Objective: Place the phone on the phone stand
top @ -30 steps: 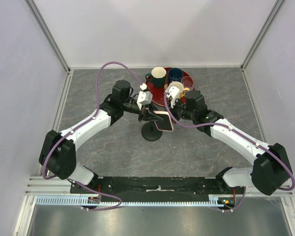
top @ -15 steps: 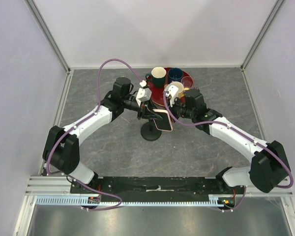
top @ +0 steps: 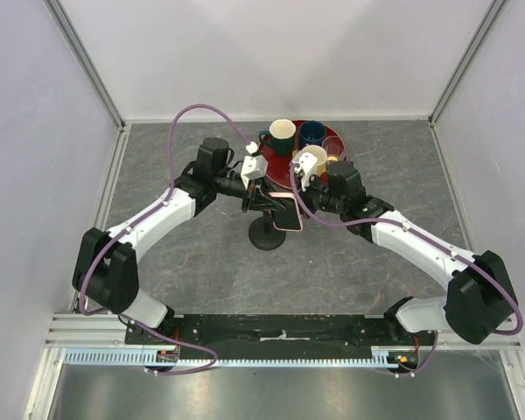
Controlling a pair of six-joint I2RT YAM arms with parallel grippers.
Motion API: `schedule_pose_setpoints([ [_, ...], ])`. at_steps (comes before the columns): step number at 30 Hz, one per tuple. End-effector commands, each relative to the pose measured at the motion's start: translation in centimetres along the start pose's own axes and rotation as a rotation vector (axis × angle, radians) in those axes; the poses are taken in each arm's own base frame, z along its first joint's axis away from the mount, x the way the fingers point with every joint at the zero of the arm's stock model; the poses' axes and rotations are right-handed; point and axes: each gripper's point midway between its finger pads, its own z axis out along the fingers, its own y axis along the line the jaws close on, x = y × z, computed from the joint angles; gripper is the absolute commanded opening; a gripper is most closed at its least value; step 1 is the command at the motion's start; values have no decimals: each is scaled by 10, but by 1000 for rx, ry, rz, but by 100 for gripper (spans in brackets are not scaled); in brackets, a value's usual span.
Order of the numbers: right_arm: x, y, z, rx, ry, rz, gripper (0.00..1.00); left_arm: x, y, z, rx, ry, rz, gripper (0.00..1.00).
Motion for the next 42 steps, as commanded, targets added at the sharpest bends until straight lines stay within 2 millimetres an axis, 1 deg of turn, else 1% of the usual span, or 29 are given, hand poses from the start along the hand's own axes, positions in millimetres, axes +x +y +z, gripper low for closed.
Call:
schedule_pose_setpoints([
  [1,24,2,-6,60,35,137,0,3,41,-26,-260,77,99,2],
  [2,13,-2,-6,83,-19,135,0,1,40,-24,-266,75,89,2],
  [3,13,-3,-6,101,-37,145,0,2,40,-24,-274,80,67,2],
  [4,21,-3,-7,120,-37,177,0,2,39,-23,-286,82,21,2],
  [5,14,-8,-9,154,-79,176,0,4,39,-21,-300,89,-7,2],
  [7,21,-9,-9,173,-91,201,0,7,45,-22,-383,103,-77,2],
  [8,17,-11,-9,190,-116,203,0,8,45,-17,-407,110,-103,2],
  [9,17,-10,-9,195,-119,206,0,12,53,-20,-483,129,-132,2],
  [11,20,-13,-7,224,-118,218,0,17,45,-10,-514,150,-210,2],
  [12,22,-11,-6,228,-114,220,0,25,53,-16,-626,191,-232,2],
  [13,20,-13,-7,247,-123,237,0,27,45,-9,-645,218,-221,2],
  [14,22,-16,-8,282,-125,246,0,39,48,-17,-733,265,-211,2],
  [15,23,-18,-9,302,-127,260,0,41,48,-21,-788,272,-220,2],
  [16,24,-20,-11,329,-131,271,0,35,48,-25,-840,258,-213,2],
  [17,24,-19,-12,341,-138,294,0,43,52,-39,-937,275,-229,2],
  [18,26,-26,-15,399,-141,304,0,42,52,-43,-970,250,-267,2],
  [20,27,-24,-18,440,-145,329,0,39,53,-59,-1070,220,-287,2],
  [22,32,-32,-22,523,-136,348,0,37,52,-65,-1114,192,-314,2],
  [24,34,-31,-22,564,-134,369,0,34,51,-76,-1176,162,-342,2],
  [25,40,-38,-25,630,-125,375,0,35,50,-78,-1188,157,-350,2],
  [27,42,-39,-27,680,-132,403,0,34,48,-86,-1238,128,-374,2],
  [28,47,-47,-32,754,-130,407,0,35,47,-89,-1260,123,-383,2],
  [32,54,-48,-36,871,-123,396,0,39,46,-107,-1379,127,-396,2],
  [33,51,-47,-34,887,-125,390,0,44,45,-112,-1412,156,-395,2],
  [34,56,-48,-34,912,-108,382,0,48,44,-114,-1442,184,-389,2],
  [36,51,-45,-35,944,-123,366,0,48,47,-127,-1548,233,-363,2],
  [37,53,-42,-33,949,-114,362,0,61,44,-130,-1581,317,-362,2],
  [38,52,-39,-32,946,-113,357,0,55,47,-140,-1655,329,-344,2],
  [42,48,-33,-30,959,-127,350,0,61,46,-149,-1745,355,-357,2],
])
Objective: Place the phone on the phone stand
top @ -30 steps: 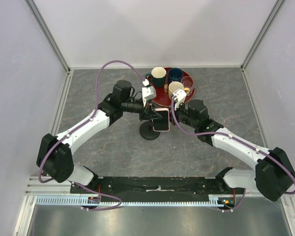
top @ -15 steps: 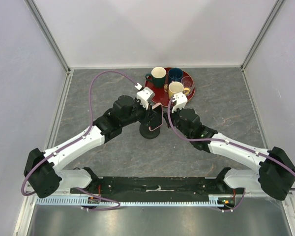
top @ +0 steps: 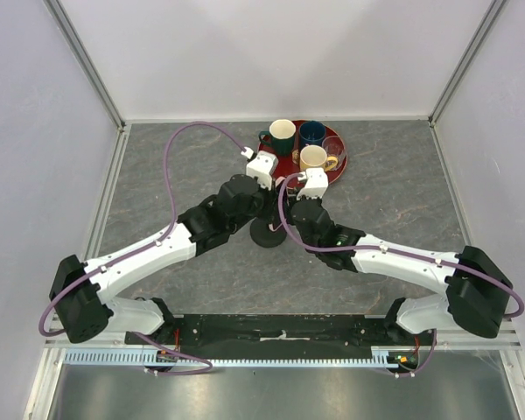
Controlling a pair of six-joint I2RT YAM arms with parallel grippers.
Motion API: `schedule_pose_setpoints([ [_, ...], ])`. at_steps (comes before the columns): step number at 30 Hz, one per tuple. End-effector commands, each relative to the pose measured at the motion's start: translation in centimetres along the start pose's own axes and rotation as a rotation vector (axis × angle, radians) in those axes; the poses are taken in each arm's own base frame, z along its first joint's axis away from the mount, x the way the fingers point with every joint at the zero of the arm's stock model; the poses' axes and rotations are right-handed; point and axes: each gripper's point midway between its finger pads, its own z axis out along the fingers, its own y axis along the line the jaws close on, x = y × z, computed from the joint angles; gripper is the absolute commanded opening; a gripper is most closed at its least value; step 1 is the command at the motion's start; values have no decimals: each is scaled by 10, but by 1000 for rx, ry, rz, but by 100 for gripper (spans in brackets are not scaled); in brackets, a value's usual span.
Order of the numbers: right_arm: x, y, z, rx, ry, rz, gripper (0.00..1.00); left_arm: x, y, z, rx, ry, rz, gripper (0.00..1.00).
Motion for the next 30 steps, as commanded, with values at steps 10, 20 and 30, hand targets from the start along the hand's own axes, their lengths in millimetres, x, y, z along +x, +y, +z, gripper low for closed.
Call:
schedule_pose_setpoints([
  [10,39,6,-18,-9,93,-30,0,40,120,-13,-627,109,23,2],
  [20,13,32,-48,-318,111,-45,6,27,77,-21,-307,66,35,2],
  [30,13,25,-80,-643,132,-66,44,9,-21,-60,332,53,198,2],
])
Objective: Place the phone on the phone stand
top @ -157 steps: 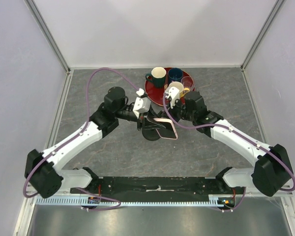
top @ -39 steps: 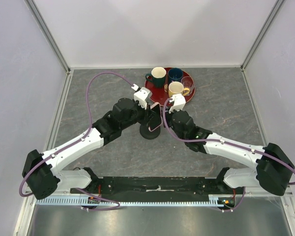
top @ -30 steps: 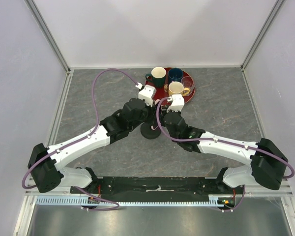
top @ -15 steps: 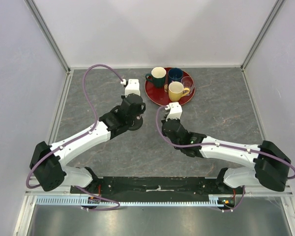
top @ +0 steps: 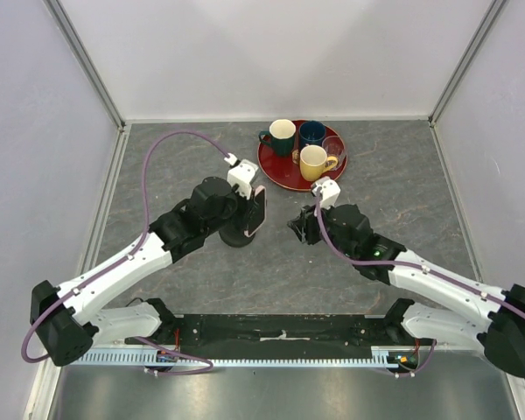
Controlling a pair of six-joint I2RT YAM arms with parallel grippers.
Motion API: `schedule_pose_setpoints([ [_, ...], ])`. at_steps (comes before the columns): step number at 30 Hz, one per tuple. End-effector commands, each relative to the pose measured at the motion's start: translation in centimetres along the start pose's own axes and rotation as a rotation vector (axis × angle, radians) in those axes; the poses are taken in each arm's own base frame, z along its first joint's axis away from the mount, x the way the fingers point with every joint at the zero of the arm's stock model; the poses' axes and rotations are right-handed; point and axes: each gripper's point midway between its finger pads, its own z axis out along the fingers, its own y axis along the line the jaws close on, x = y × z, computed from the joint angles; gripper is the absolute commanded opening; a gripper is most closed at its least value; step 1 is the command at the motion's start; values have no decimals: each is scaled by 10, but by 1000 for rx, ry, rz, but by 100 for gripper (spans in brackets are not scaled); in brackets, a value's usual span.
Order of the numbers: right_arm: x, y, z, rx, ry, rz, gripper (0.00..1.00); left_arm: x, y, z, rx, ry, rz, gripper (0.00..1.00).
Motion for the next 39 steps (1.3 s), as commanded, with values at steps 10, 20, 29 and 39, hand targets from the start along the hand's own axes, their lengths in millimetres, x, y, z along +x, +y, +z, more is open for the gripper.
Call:
schedule_pose_setpoints([
  [10,11,65,-48,-539,-24,-156,84,7,-99,-69,730,-24,340,2],
  [20,29,89,-26,-711,31,-204,75,3,-105,-84,793,-69,378,2],
  [29,33,95,-36,-766,15,-181,61,9,-107,-74,811,-61,355,2],
  [39,33,98,-24,-759,36,-107,0,0,-90,-54,677,-88,288,2],
])
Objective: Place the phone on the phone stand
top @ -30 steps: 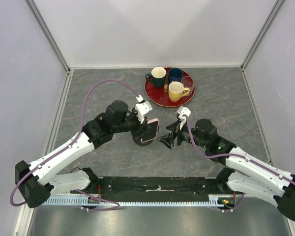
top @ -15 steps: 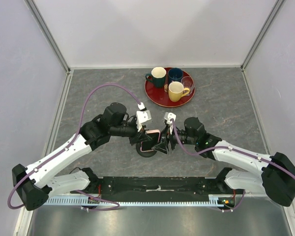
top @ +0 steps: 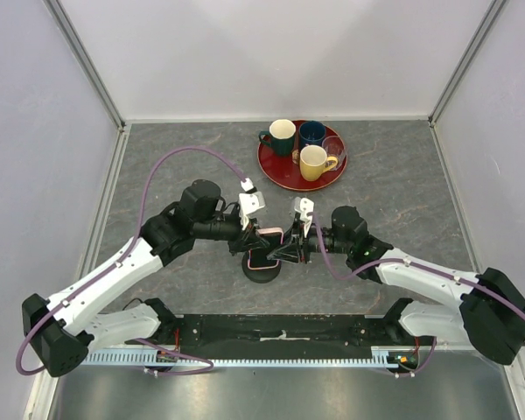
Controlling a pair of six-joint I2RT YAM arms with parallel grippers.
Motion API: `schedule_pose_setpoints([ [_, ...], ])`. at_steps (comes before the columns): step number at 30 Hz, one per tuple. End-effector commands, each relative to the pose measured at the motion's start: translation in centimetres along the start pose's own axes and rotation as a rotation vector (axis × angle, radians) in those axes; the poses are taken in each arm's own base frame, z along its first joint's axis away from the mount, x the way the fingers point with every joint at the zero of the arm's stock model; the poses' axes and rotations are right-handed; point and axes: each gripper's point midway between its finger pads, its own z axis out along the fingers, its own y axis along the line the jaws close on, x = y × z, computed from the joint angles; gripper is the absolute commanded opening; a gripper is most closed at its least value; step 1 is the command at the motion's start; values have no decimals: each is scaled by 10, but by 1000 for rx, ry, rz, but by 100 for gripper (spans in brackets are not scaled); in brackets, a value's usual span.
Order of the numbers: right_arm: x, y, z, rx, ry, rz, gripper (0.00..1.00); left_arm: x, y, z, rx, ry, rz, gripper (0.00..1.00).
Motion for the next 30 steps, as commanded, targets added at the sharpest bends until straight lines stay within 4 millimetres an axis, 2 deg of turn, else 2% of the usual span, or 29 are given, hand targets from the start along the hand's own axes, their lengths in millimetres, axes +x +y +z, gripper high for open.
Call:
schedule_pose_setpoints([
  [1,-14,7,6,-5,-55,109,0,-29,40,2,-226,-142,34,2],
  [3,-20,7,8,72,-102,203,0,-24,70,-3,-408,-155,-56,2],
  [4,-23,-4,14,239,-144,221,0,-17,89,-10,-531,-151,-79,2],
  [5,-32,-4,13,321,-188,249,0,-14,95,-11,-561,-145,-79,2],
  [6,-31,-5,11,402,-214,286,0,-9,98,-11,-576,-131,-75,2],
  [7,-36,-6,6,522,-285,298,0,-8,99,-10,-576,-123,-66,2],
  [10,-35,-6,-1,655,-338,298,0,-7,93,-4,-530,-127,-57,2],
  [11,-28,-9,-1,685,-311,291,0,-8,91,-4,-522,-134,-56,2],
  [13,-30,-11,3,692,-298,266,0,-7,89,-3,-508,-136,-56,2],
  [15,-32,-2,9,632,-288,243,0,-8,87,-3,-500,-139,-52,2],
  [18,-35,3,8,602,-245,189,0,-10,82,-4,-479,-149,-30,2],
  [21,-34,9,-1,589,-174,134,45,-10,76,-4,-444,-151,-16,2],
  [22,-30,10,-6,581,-158,121,67,-10,72,-3,-423,-152,-10,2],
  [25,-32,9,-34,594,-153,101,92,-9,66,1,-378,-148,-2,2],
  [26,-42,12,-49,582,-186,106,94,-10,64,2,-369,-147,-3,2],
  [30,-59,9,-89,624,-273,153,98,-10,62,4,-349,-145,-6,2],
])
